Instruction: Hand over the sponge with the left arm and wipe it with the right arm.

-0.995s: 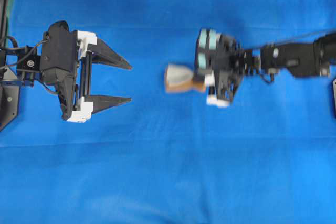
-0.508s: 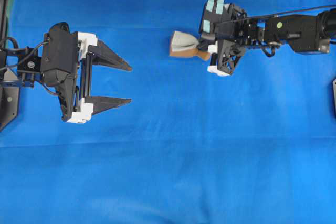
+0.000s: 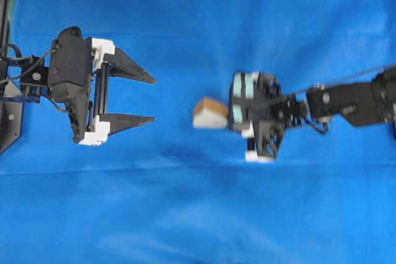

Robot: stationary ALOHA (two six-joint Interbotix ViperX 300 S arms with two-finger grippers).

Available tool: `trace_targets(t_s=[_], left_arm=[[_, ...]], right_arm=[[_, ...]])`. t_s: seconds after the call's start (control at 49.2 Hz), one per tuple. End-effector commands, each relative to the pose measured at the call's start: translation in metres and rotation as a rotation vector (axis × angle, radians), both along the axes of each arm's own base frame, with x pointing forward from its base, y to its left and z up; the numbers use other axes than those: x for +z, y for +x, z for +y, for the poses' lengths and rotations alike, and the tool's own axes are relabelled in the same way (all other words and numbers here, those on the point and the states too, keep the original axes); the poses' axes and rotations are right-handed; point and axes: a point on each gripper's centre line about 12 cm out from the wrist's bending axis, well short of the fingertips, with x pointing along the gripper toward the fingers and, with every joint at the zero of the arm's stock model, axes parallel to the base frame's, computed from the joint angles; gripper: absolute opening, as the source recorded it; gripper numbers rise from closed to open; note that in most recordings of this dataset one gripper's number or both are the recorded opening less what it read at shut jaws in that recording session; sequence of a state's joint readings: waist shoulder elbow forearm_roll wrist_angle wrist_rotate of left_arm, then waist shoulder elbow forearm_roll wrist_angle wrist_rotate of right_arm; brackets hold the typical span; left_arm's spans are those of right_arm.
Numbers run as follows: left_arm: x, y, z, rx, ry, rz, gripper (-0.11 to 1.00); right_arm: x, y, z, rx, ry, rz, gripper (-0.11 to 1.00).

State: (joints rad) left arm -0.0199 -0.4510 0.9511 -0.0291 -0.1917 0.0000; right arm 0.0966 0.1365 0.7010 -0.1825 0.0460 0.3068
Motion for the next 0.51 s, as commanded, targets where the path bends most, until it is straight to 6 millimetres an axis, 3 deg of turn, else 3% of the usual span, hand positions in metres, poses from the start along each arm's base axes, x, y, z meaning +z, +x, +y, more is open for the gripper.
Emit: trace_targets(t_s=[0.0, 0.142, 0.244, 0.386, 0.488], left_arm=[[0.009, 0.003, -0.001, -0.003, 0.001, -0.032, 0.91], [0.009, 0.003, -0.001, -0.003, 0.001, -0.032, 0.91], [0.008, 0.002, -0.001, -0.003, 0.001, -0.029, 0.91], [0.008, 0.002, -0.001, -0.003, -0.001, -0.031, 0.91], [0.008, 0.002, -0.001, -0.003, -0.001, -0.031, 0.91]], right_arm=[[0.013, 0.002, 0.03, 0.053, 0.024, -0.03, 0.12], [0.014, 0.002, 0.035, 0.055, 0.031, -0.026, 0.12], [0.014, 0.003, 0.024, 0.035, 0.023, -0.027, 0.12], [0.012, 0.005, -0.01, -0.021, -0.013, -0.013, 0.12], [0.01, 0.003, -0.045, -0.075, -0.054, 0.007, 0.12]])
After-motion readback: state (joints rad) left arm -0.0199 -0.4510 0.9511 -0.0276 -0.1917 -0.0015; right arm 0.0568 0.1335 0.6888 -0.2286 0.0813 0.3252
